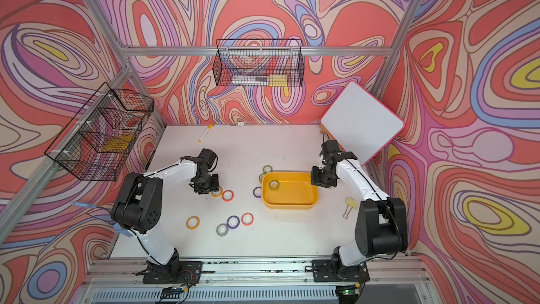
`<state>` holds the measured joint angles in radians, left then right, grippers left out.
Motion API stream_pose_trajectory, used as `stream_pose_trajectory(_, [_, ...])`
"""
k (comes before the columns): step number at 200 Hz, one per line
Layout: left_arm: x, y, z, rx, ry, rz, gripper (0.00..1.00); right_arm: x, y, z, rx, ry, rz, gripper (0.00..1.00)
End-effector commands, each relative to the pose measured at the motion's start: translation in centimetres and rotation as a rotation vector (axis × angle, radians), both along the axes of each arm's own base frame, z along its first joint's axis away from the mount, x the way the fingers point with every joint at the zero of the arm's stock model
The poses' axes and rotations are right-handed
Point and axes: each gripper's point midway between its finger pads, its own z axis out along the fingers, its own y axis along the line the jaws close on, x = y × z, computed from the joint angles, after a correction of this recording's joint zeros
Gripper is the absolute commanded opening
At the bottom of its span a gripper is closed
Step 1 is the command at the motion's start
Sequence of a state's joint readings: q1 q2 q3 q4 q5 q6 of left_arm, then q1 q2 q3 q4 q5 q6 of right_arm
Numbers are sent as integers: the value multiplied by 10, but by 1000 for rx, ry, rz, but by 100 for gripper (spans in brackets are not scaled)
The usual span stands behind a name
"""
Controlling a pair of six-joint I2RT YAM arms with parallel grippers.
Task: Put the transparent tape into the storage box
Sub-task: Pick up the tape from the center of the board.
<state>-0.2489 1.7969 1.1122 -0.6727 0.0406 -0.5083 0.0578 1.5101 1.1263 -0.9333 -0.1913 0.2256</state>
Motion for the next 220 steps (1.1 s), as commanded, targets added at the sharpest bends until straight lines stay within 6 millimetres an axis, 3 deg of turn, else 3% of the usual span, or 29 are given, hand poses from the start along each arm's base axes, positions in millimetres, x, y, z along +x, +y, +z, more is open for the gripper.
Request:
stream_pose_trajectory(1, [-4, 3, -8, 21, 40, -22, 40, -8, -8, 1, -12, 2, -2, 25])
stream_pose_trajectory(21, [-6, 0, -13, 7, 56, -33, 33, -9, -10, 0, -11, 4, -10, 25])
stream_pose_trajectory(89, [-15, 0, -21, 114, 103, -100, 31, -8, -18, -14, -17, 45, -23, 28])
stream_pose_trajectory(140, [-15, -4, -20, 117, 103, -111, 22, -7, -20, -8, -24, 27, -22, 29])
stream_pose_trajectory(176, [-12, -8, -13, 98, 87, -112, 19, -7, -20, -9, -18, 27, -25, 29])
stream_pose_trajectory(220, [-9, -13, 14, 72, 42, -120, 18, -6, -22, -15, -26, 34, -34, 29])
